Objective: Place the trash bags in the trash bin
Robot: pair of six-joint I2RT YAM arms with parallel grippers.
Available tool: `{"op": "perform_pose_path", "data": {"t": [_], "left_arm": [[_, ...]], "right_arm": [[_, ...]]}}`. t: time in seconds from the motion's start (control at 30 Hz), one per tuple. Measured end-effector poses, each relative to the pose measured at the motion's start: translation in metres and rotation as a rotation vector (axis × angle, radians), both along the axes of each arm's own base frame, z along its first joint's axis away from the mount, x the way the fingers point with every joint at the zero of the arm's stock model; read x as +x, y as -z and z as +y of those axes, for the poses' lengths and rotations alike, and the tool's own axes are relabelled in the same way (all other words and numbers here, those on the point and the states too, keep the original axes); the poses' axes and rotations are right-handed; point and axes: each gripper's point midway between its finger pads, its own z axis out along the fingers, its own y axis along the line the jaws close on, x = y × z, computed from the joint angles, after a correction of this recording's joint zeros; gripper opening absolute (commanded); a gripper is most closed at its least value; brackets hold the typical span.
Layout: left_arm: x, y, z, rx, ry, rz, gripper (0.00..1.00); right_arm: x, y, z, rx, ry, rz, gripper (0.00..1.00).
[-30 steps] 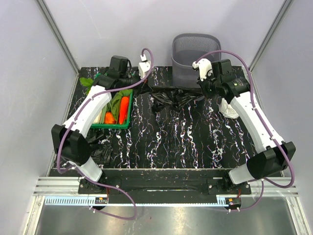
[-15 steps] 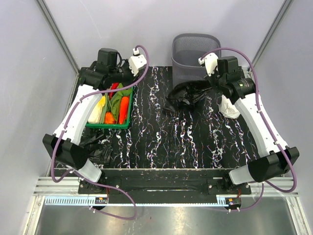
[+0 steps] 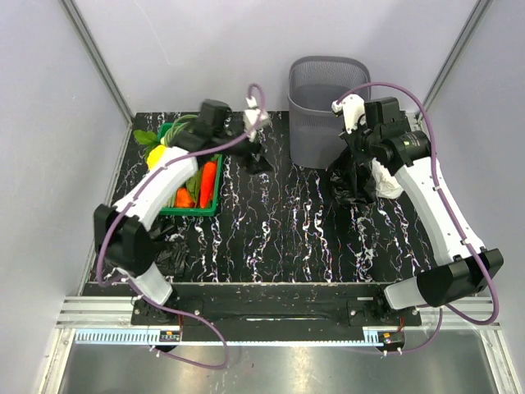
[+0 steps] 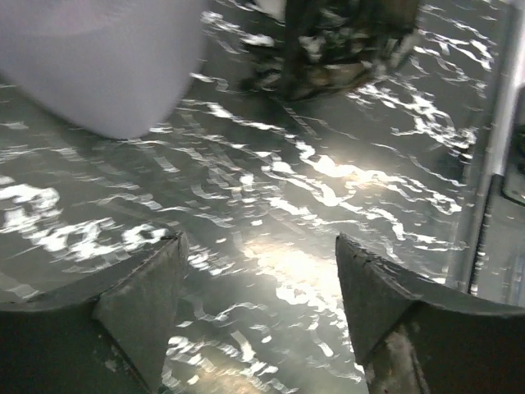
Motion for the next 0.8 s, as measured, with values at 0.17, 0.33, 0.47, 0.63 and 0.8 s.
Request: {"op": "perform_pose_path", "data": {"t": [0.17,0.33,0.47,0.63,0.8], "left_arm": [[-0.054,0.059,-0.07,0.052,0.173,0.107,0.89],[-0.1,0.07,-0.12,0.113,0.297,0.061,0.91],[-0.094,0.06,-0.132,0.148,0.266,-0.056,0.92],[-0.068,0.058,-0.129,0.218,0.169,-0.195,0.92],[-0.037,0.052,-0.118,0.294,0.087,-0.346,0.92]], "right_arm": [[-0.006,-0.009,0.008,0.065,0.008,0.026,0.0],[0.004,-0.037,0.017,0.146,0.026,0.0,0.0],[0.013,-0.053,0.026,0.219,0.029,0.003,0.0],[0.017,-0.065,0.036,0.289,0.014,0.019,0.0],[0.009,-0.062,0.041,0.31,-0.005,0.06,0.0]]}}
